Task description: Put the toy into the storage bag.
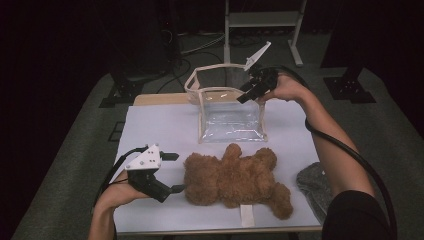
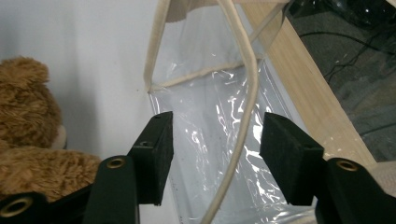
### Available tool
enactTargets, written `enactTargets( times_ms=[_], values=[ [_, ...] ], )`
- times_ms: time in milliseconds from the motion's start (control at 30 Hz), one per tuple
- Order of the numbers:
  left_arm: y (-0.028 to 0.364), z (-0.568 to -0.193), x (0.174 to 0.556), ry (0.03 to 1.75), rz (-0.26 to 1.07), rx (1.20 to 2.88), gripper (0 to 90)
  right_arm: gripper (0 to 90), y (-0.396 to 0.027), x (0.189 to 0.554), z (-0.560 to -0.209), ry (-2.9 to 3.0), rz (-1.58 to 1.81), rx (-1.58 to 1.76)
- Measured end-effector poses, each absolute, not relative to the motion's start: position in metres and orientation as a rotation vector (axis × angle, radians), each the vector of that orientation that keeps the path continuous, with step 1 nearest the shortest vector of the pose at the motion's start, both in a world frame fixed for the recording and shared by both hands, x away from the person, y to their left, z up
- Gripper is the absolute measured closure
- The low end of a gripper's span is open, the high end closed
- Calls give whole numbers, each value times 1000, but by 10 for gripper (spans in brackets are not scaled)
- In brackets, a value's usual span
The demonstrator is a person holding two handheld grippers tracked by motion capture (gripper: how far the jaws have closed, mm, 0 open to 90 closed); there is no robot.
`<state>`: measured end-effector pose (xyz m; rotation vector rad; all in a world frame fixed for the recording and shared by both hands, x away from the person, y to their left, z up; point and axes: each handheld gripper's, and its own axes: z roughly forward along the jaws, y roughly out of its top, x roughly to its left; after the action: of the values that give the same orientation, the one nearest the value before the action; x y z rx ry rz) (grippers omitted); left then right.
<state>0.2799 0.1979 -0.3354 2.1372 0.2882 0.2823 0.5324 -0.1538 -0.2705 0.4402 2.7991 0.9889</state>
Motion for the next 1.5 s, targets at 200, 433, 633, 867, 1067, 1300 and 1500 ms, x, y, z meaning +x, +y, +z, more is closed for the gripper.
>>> enactTargets(
  times_ms=[200,433,633,867,1067,1300,1500],
  values=[
    [197,-336,279,285,277,2142,90,621,-153,531,-274,2812,967,421],
    [197,-336,279,286,275,2142,89,781,-154,527,-273,2813,952,386],
    [197,-335,279,282,278,2145,90,865,-157,523,-271,2816,953,353],
    [196,-336,279,281,277,2149,90,875,-158,517,-271,2856,969,318],
    [195,-336,278,282,275,2153,90,875,-163,509,-270,2871,979,299],
    [194,-337,279,273,268,2160,89,875,-174,493,-270,2885,986,284],
    [191,-338,278,270,258,2159,89,875,-182,478,-271,2885,1005,273]
  ],
)
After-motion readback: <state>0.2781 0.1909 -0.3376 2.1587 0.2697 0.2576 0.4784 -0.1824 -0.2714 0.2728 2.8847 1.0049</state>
